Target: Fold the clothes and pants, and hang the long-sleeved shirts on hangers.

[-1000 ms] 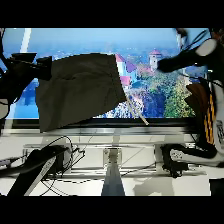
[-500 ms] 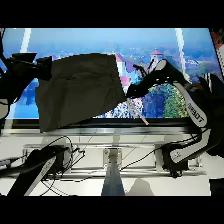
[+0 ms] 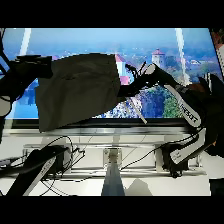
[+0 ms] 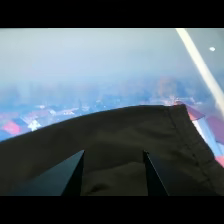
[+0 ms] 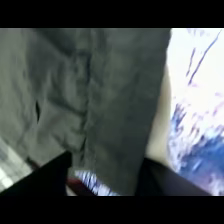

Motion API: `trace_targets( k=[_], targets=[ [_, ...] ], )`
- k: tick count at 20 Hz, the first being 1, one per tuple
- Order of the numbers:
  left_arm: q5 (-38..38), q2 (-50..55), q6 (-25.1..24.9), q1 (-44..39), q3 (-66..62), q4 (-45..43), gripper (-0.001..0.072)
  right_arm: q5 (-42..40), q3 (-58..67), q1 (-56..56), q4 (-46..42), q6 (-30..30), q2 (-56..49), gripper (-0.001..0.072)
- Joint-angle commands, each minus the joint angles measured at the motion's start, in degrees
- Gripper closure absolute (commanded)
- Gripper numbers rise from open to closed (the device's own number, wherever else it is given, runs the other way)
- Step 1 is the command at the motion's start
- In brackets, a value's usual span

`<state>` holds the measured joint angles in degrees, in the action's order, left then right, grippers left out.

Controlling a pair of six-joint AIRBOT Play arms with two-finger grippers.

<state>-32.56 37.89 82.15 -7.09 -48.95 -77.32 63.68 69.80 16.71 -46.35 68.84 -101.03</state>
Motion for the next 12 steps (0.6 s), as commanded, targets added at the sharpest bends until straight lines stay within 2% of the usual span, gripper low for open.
trace_targets(
  k=[1,2,4,6,10,11,12],
  targets=[
    [0.0,1.1,6.4,0.1,0.0,-0.1,0.0318,-1.6,0.0,0.4,2.8,-0.7,-0.1,0.0325],
    [0.0,1.3,6.4,0.1,0.0,0.0,0.0318,-1.2,0.0,0.9,3.1,-1.0,-0.1,0.0338],
    [0.0,1.4,7.8,0.1,0.0,-0.1,0.0318,0.0,0.0,2.3,3.1,-1.0,-0.1,0.0547],
    [0.0,1.5,11.9,0.1,0.0,-0.3,0.0338,-0.5,0.1,3.9,3.0,-1.1,0.0,0.067],
    [-0.1,1.4,23.4,5.2,0.0,-0.3,0.0585,-6.9,0.1,1.1,2.4,-1.0,2.9,0.067],
    [-0.5,1.4,23.7,7.6,0.0,-0.3,0.0679,-8.3,0.1,-1.1,2.0,-0.9,4.3,0.067],
    [-2.0,1.4,23.6,9.7,0.0,-0.9,0.0701,-9.3,0.1,-4.0,1.1,-0.6,5.9,0.067]
  ],
)
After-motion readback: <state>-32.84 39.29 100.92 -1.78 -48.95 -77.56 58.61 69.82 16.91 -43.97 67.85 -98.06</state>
